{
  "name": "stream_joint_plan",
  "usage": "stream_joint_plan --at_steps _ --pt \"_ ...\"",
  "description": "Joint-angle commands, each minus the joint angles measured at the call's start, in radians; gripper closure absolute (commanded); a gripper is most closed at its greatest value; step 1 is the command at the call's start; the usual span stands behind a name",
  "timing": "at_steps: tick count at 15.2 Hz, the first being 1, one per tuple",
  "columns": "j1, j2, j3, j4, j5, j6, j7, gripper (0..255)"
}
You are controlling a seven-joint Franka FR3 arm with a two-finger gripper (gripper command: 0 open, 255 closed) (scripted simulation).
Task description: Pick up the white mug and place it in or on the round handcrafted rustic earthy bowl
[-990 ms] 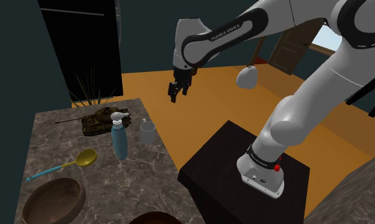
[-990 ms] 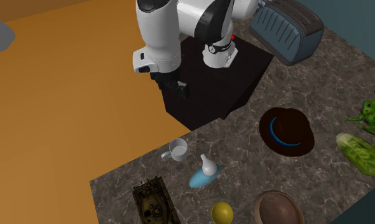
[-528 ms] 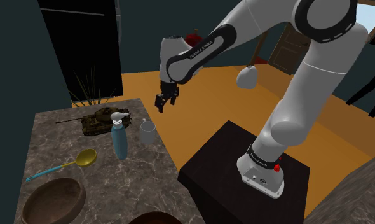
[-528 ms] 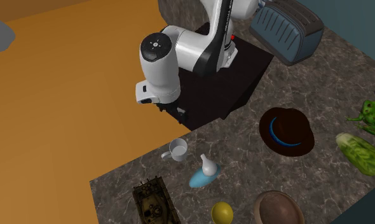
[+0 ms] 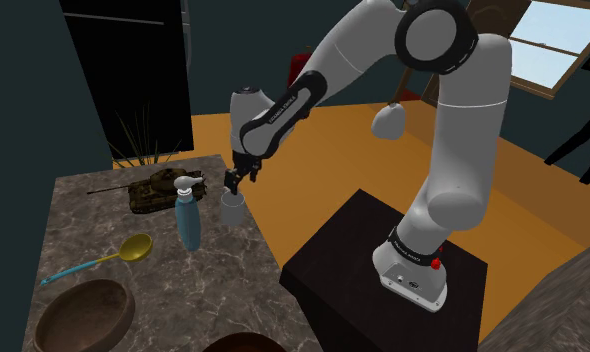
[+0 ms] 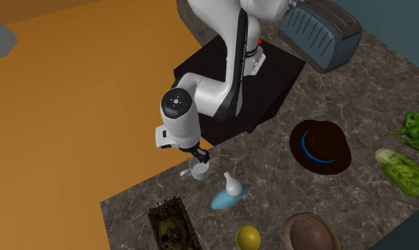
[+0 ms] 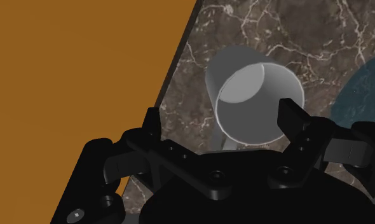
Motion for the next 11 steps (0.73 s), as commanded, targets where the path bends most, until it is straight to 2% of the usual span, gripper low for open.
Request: stream_joint_plan --at_steps 1,8,11 --pt "0.007 0.048 -0.005 0.037 -0.009 0.012 0.008 0" --pt "0.019 0.139 -0.021 0.05 -0.028 0.089 0.022 0" --pt "0.019 0.139 -0.021 0.05 -0.027 0.089 0.022 0"
